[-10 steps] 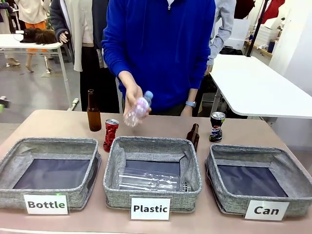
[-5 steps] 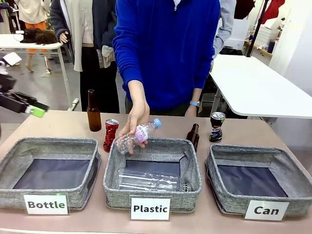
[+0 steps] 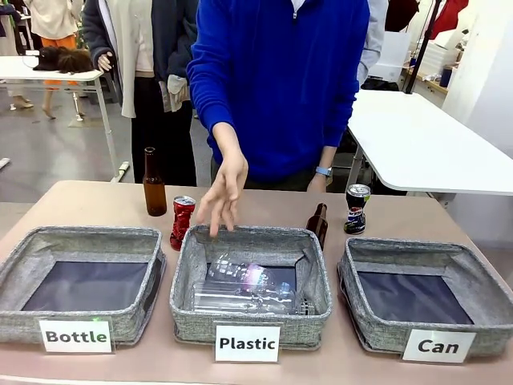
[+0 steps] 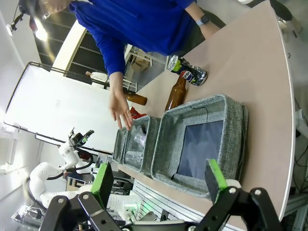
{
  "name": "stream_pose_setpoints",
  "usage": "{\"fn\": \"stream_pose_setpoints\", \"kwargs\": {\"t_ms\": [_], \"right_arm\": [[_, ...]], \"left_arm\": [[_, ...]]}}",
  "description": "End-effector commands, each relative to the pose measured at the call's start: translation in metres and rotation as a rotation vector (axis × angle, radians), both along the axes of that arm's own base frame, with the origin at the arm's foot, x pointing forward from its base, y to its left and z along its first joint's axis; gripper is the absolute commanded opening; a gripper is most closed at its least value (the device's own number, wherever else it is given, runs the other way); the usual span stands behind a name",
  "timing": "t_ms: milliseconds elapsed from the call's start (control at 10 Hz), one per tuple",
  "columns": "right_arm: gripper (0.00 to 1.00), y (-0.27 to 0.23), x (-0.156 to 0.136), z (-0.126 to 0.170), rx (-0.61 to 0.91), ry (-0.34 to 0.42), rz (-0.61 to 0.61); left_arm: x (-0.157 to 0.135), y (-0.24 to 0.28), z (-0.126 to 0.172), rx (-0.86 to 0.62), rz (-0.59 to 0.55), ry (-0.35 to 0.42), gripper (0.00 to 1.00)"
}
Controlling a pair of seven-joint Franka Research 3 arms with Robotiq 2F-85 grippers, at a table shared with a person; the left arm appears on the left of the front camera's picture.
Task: Sort the can waste into the basket.
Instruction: Pick up the can waste from the table and place it in the right Fabric basket.
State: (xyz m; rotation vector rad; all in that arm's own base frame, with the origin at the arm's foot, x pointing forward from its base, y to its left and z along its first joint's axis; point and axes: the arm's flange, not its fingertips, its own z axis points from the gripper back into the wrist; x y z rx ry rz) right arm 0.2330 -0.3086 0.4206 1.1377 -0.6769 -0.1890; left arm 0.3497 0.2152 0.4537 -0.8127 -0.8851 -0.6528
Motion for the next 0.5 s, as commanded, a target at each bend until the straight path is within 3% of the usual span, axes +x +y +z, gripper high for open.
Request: {"fn": "stream_pose_setpoints", "kwargs": {"t_ms": [0, 200, 300, 400], "right_arm": [[1.0, -0.002, 0.001, 0.002, -0.002, -0.038, 0.002], [1.0, -0.002, 0.001, 0.002, -0.002, -0.038, 0.002], [1.0, -0.002, 0.001, 0.002, -0.002, -0.038, 0.002], [1.0, -0.002, 0.001, 0.002, -0.002, -0.038, 0.002]], "left_arm": [[0.005, -0.036, -0.002, 0.0, -0.032, -0.053, 1.0], [0.02, -0.079, 0.001, 0.11, -0.036, -0.067, 1.0], [0.031, -0.108, 0.001, 0.159, -0.095, -0.064, 1.0], [0.045, -0.138, -0.001, 0.23, -0.069, -0.058, 1.0]]}}
